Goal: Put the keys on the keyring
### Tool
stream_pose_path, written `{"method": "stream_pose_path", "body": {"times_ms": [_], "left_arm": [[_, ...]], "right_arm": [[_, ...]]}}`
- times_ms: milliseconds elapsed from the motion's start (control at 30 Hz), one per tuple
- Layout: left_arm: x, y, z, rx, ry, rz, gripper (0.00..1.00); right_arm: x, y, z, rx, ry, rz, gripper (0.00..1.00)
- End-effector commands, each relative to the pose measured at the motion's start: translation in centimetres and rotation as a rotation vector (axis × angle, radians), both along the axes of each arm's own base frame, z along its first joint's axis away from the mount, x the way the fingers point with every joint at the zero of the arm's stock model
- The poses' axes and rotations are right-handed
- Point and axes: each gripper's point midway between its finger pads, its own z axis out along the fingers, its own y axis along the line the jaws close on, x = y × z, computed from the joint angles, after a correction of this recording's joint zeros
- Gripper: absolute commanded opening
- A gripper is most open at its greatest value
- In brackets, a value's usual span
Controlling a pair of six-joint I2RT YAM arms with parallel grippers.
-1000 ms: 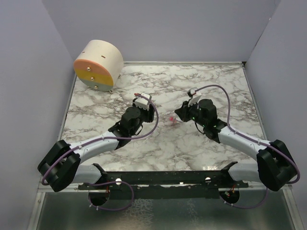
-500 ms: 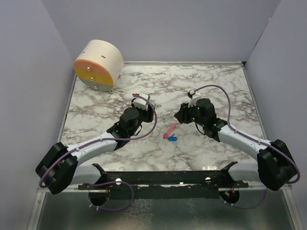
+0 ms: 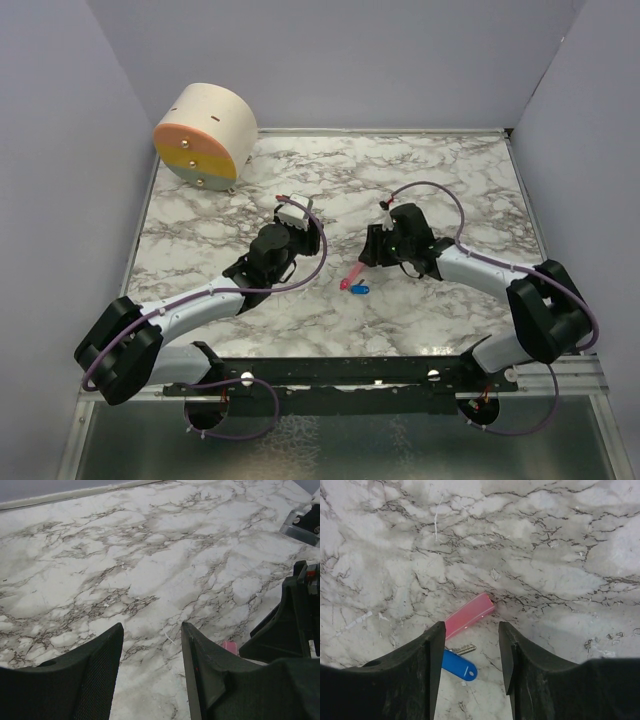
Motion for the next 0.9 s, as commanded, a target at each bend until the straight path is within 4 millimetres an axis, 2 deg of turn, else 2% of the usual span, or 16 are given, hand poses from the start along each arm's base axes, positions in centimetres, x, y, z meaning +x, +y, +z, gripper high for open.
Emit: {"method": "stream_pose_path", "body": {"times_ms": [0,200,633,767,867], "left_arm": [[0.1,-0.4,0.8,-0.034,-0.014,-0.013,0.52],[0.1,-0.2,0.9,-0.033,-0.019,-0.007,0.52],[0.2,0.0,0.7,-0.018,-0.021,0.000,0.52],[0.2,0.0,0.7,-0.016,-0.022,0.001,0.52],[0.2,0.1,0.7,-0.015,-0.023,0.004,0.52]], "right_arm": [[-0.9,0.4,-1.4,0.008,0.053,0.017,0.49],[-0.4,0.8,-2.0,0.011,0.027,0.046,0.53],[0.8,1.8,-2.9,0.019,-0.006,0.074,0.53],[0.9,2.0,-3.2,0.021,0.001,0.082,0.50],[0.9,2.0,-3.4,0.024,0.000,0.087,0.44]]}}
